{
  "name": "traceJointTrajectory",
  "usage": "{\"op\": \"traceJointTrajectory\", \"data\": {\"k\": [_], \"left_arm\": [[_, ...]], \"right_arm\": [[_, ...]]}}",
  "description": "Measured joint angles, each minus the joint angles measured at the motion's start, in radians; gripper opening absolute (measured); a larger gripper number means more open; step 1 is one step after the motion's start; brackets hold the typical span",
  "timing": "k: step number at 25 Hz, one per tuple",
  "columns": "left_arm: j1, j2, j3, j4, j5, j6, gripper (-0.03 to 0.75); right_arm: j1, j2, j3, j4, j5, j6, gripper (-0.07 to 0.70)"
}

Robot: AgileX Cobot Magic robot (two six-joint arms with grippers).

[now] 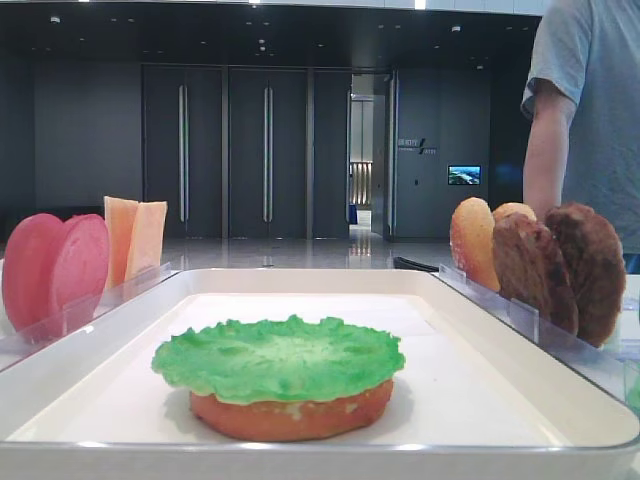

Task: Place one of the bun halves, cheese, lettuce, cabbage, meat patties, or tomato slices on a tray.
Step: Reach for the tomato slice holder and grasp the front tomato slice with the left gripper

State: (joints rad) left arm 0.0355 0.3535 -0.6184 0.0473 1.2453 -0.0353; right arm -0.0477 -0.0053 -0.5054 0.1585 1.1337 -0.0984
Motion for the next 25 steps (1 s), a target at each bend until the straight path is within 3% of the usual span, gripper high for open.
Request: {"op": "traceJointTrajectory", "data": {"k": [25], "left_arm": [[0.000,0.797,-0.553,-0.036,0.000,-0.001,0.337]], "right_arm": [[0.000,0.000,0.000,0.000,0.000,0.000,0.342]]}}
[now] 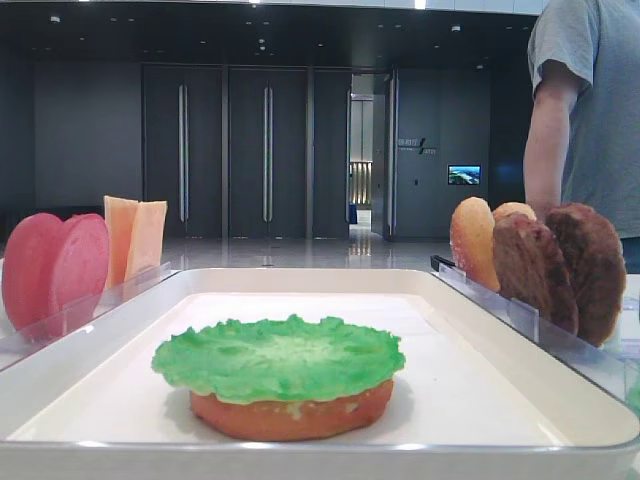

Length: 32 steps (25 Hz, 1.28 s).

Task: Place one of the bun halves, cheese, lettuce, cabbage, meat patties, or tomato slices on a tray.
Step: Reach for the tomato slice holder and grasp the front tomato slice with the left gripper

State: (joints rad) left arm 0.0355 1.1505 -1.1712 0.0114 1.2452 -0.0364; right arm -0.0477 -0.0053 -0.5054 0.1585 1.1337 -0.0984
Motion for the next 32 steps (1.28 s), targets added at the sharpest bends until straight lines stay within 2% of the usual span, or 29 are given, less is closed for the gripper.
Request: {"op": "traceJointTrajectory", "data": {"k": [14,21,32], "left_arm": [[0.000,0.320,-0.209,0.033,-0.002,0.000,0.337],[0.000,0.414,-0.298,0.038,-0.006,0.001,0.337],[0.000,0.464,-0.312,0.083,-0.006,0.001,0.338]], "right_arm": [[0.000,0.000,0.000,0.000,0.000,0.000,0.342],[0.000,0.000,0.000,0.000,0.000,0.000,0.342],[0.000,0.000,0.000,0.000,0.000,0.000,0.342]]}}
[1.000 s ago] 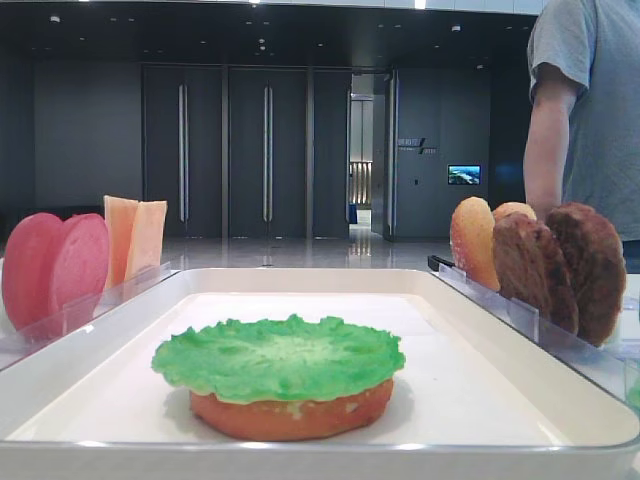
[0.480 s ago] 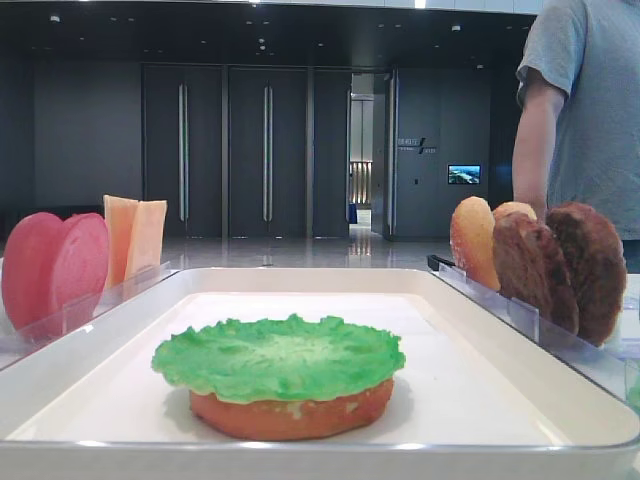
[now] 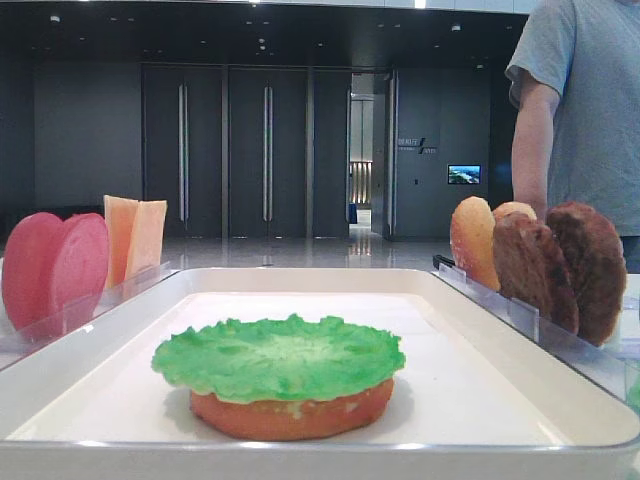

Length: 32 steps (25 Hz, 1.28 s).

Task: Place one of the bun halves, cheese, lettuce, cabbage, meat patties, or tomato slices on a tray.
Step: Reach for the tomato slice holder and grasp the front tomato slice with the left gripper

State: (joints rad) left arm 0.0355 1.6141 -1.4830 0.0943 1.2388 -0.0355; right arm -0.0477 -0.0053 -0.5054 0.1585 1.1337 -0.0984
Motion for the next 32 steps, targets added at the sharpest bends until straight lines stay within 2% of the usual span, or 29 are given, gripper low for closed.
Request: {"op": "traceJointTrajectory", "data": {"k": [7,9,10,15,26,32], "left_arm": [[-0.020,0.003,0.000,0.005,0.000,-0.002,0.409],[-0.090,0.003,0.000,0.023,0.000,-0.030,0.416],[-0.090,0.003,0.000,0.023,0.000,-0.030,0.416],[-0.216,0.017,0.000,0.033,0.000,-0.114,0.417],[-0.412,0.071,-0.004,0.034,-0.002,-0.291,0.417],[-0.482,0.095,-0.005,0.021,-0.002,-0.357,0.417]], "right_arm": [[0.000,0.000,0.000,0.000,0.000,0.000,0.342],[0.000,0.000,0.000,0.000,0.000,0.000,0.342],[0.000,0.000,0.000,0.000,0.000,0.000,0.342],[0.000,0.000,0.000,0.000,0.000,0.000,0.342],[0.000,0.000,0.000,0.000,0.000,0.000,0.342],[0.000,0.000,0.000,0.000,0.000,0.000,0.342]]}}
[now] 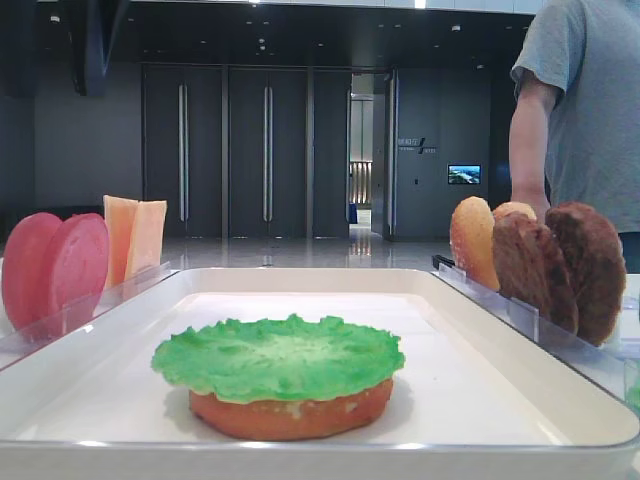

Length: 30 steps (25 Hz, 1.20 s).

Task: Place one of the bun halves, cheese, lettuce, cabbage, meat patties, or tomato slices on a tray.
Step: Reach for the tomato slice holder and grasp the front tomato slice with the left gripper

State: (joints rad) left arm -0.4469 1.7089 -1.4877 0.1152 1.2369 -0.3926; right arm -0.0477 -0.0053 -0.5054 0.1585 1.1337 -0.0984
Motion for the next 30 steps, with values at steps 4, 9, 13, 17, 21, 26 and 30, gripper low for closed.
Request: {"op": "traceJointTrajectory", "data": {"k": [4,9,13,17,21,26,30], "left_arm": [[-0.006,0.020,0.000,-0.038,0.000,-0.010,0.417],[-0.006,0.045,0.000,-0.051,0.000,-0.016,0.417],[-0.006,0.069,0.000,-0.058,-0.002,-0.017,0.417],[-0.006,0.089,0.000,-0.059,-0.005,-0.017,0.417],[-0.006,0.106,0.000,-0.060,-0.020,-0.017,0.417],[-0.006,0.128,0.000,-0.063,-0.024,-0.019,0.417],[-0.006,0.146,-0.001,-0.076,-0.025,-0.018,0.417]], "right_arm": [[0.000,0.000,0.000,0.000,0.000,0.000,0.342],[0.000,0.000,0.000,0.000,0.000,0.000,0.342],[0.000,0.000,0.000,0.000,0.000,0.000,0.342],[0.000,0.000,0.000,0.000,0.000,0.000,0.342],[0.000,0.000,0.000,0.000,0.000,0.000,0.342],[0.000,0.000,0.000,0.000,0.000,0.000,0.342],[0.000,0.000,0.000,0.000,0.000,0.000,0.342]]}}
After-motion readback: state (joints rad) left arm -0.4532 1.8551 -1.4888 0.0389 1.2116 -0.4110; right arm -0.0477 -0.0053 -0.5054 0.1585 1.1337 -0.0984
